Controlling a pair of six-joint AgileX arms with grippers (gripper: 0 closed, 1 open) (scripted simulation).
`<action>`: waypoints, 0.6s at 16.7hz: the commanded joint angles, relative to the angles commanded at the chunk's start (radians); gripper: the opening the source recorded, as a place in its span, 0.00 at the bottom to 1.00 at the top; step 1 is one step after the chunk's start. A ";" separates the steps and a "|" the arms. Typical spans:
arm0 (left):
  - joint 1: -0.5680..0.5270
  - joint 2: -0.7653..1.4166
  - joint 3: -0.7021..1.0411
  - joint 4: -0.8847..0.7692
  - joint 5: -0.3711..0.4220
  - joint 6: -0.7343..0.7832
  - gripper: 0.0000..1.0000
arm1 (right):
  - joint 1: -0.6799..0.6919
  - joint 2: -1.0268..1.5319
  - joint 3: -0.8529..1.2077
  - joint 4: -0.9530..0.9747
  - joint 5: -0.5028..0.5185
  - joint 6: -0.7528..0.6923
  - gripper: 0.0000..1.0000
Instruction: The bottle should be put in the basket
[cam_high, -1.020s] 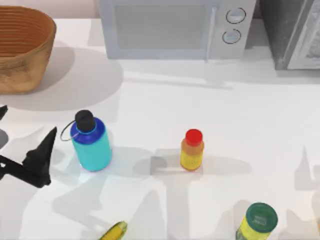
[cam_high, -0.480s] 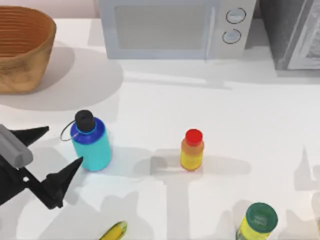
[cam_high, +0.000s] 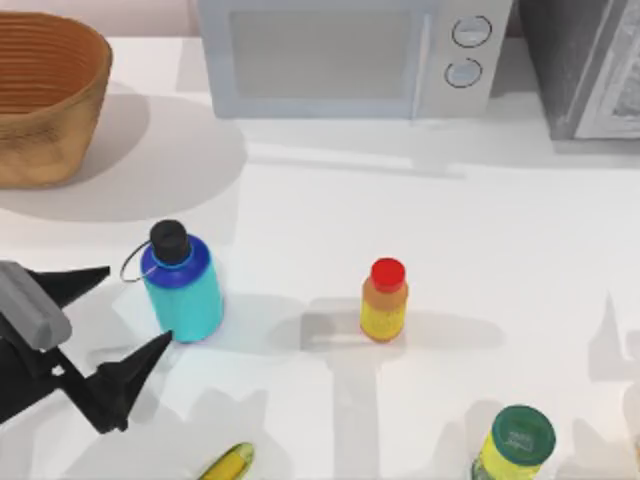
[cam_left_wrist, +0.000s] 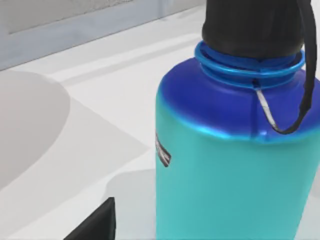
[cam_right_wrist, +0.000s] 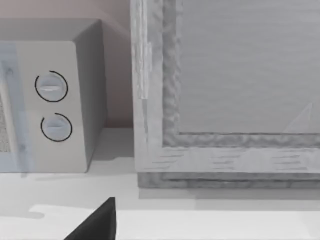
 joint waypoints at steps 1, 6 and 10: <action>-0.004 -0.002 -0.004 -0.003 -0.002 -0.001 1.00 | 0.000 0.000 0.000 0.000 0.000 0.000 1.00; -0.093 0.068 0.075 0.028 -0.088 -0.044 1.00 | 0.000 0.000 0.000 0.000 0.000 0.000 1.00; -0.219 0.162 0.172 0.057 -0.206 -0.090 1.00 | 0.000 0.000 0.000 0.000 0.000 0.000 1.00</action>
